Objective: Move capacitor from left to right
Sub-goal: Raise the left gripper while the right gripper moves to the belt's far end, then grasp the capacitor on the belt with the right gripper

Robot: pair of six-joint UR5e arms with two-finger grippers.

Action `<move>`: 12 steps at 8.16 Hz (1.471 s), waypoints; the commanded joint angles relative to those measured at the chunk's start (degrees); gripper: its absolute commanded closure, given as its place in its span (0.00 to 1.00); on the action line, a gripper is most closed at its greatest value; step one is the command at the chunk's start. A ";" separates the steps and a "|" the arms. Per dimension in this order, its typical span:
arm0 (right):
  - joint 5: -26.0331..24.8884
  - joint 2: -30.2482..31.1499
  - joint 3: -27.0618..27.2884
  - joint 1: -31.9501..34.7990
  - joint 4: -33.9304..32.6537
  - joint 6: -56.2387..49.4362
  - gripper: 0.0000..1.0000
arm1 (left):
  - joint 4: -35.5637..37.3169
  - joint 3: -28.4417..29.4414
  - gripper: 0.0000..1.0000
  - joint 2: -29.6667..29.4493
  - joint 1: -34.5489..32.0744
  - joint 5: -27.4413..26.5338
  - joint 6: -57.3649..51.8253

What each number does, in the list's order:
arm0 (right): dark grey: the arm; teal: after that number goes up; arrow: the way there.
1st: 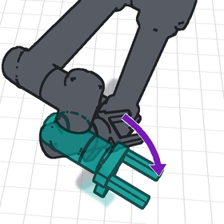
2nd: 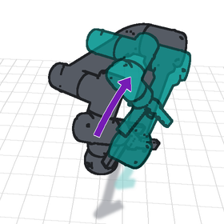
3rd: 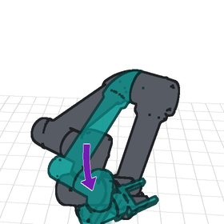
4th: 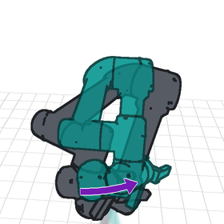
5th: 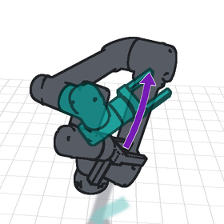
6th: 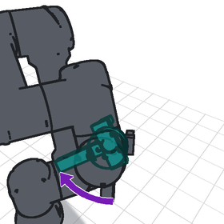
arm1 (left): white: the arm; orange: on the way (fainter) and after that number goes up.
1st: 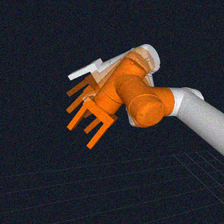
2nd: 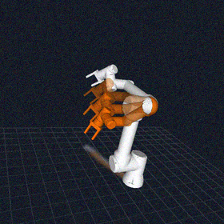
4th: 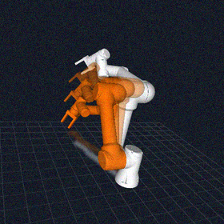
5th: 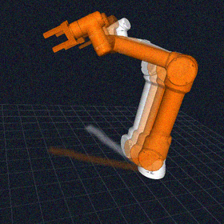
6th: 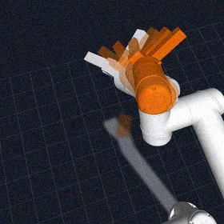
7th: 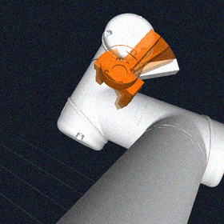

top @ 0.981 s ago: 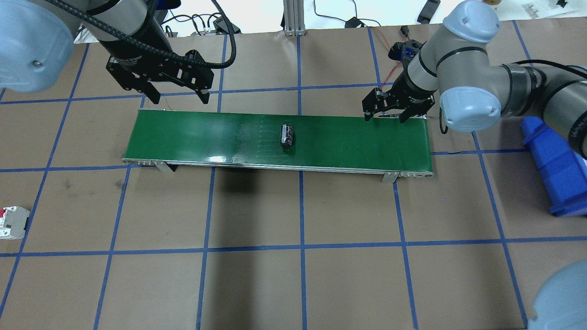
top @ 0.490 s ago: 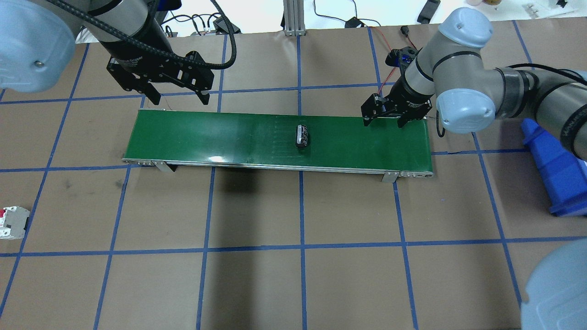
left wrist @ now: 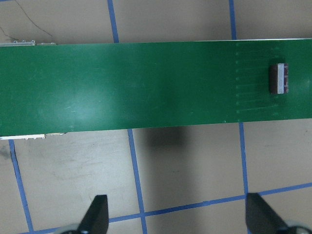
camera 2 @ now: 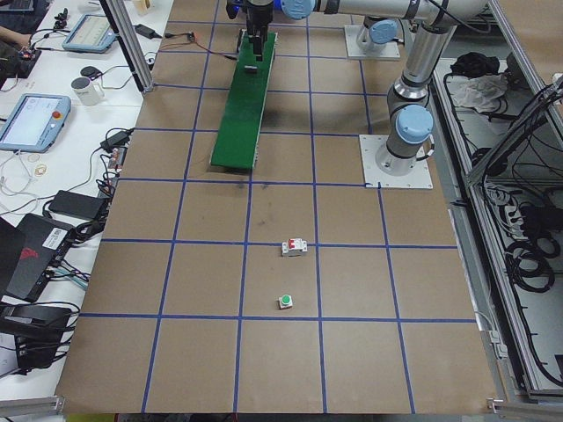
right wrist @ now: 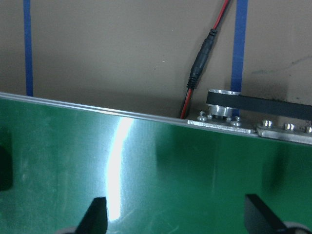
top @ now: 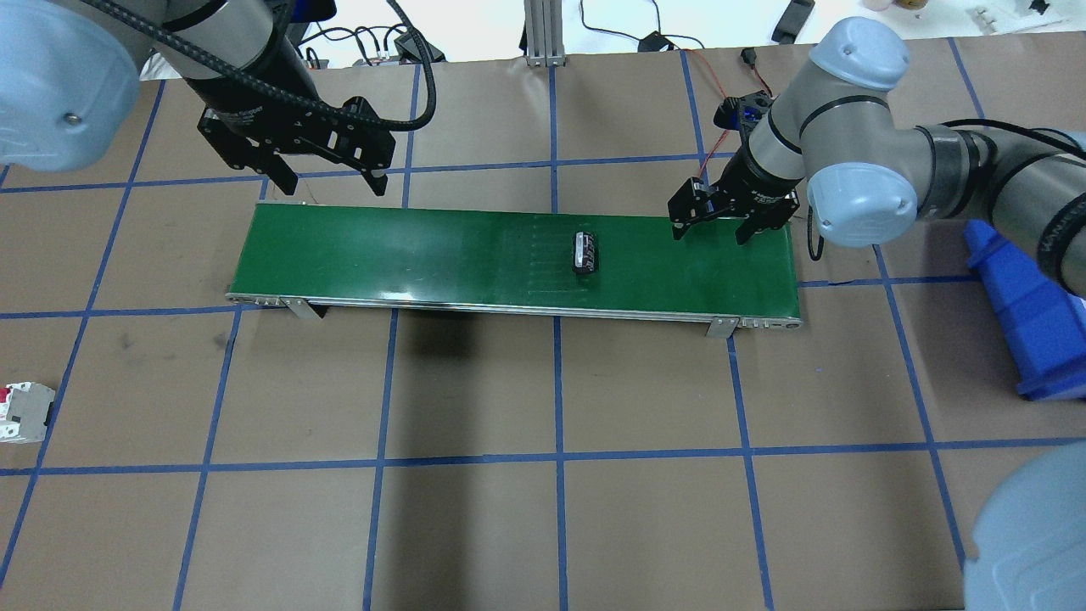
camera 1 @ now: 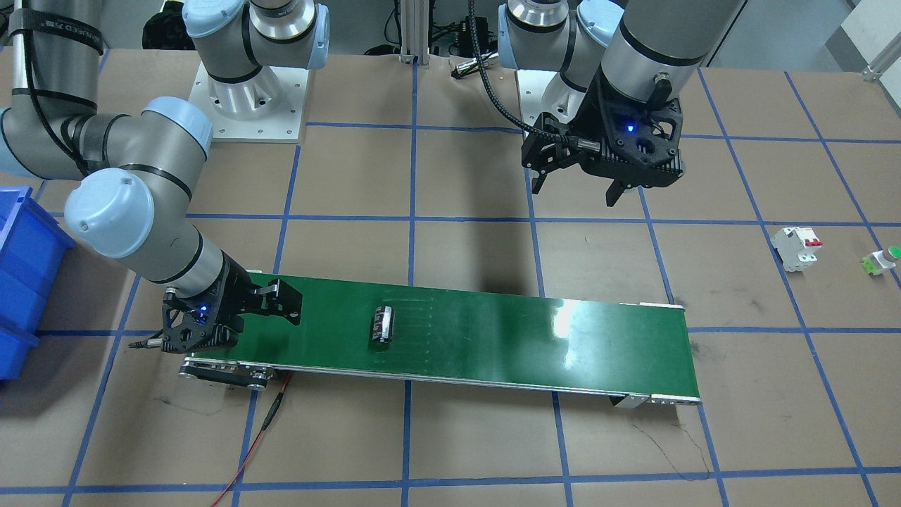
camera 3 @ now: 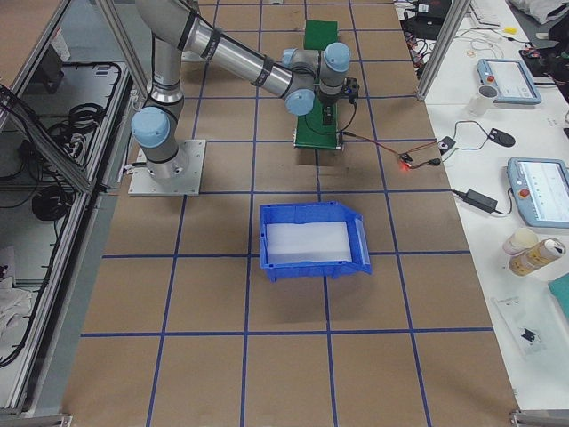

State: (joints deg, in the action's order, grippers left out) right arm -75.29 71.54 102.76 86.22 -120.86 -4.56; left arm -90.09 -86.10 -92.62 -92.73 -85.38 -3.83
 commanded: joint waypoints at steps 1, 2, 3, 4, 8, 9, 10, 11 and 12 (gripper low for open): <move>-0.21 0.44 0.07 0.09 0.45 3.67 0.00 | 0.00 -0.03 0.00 -0.02 0.35 0.04 0.31; 0.23 0.44 0.07 0.52 0.45 5.08 0.00 | 0.00 0.05 0.00 -0.02 0.35 0.22 0.75; -0.20 0.61 0.07 2.18 0.36 8.40 0.00 | 0.00 -0.03 0.00 -0.02 0.35 0.13 0.75; -0.38 0.53 -0.02 4.02 0.19 12.00 0.00 | 0.00 0.05 0.00 -0.02 0.35 0.22 0.84; -1.34 -0.09 -0.11 5.45 -0.16 13.97 0.00 | 0.00 -0.04 0.00 -0.02 0.35 0.13 0.84; -3.09 -0.26 -0.11 5.54 -0.08 13.62 0.00 | 0.00 -0.04 0.00 -0.02 0.35 0.13 0.84; -3.54 -0.70 -0.11 5.54 0.19 13.27 0.03 | 0.00 -0.04 0.00 -0.02 0.35 0.13 0.84; -4.94 -0.96 -0.11 5.54 0.28 13.09 0.05 | 0.00 -0.12 0.00 -0.02 0.35 0.04 0.84; -5.74 -1.14 -0.11 5.54 0.19 13.17 0.13 | 0.00 -0.04 0.00 -0.02 0.35 0.04 0.84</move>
State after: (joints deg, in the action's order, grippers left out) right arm -79.23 70.83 102.66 91.73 -120.71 8.74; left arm -90.09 -86.17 -92.64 -92.37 -85.29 -2.99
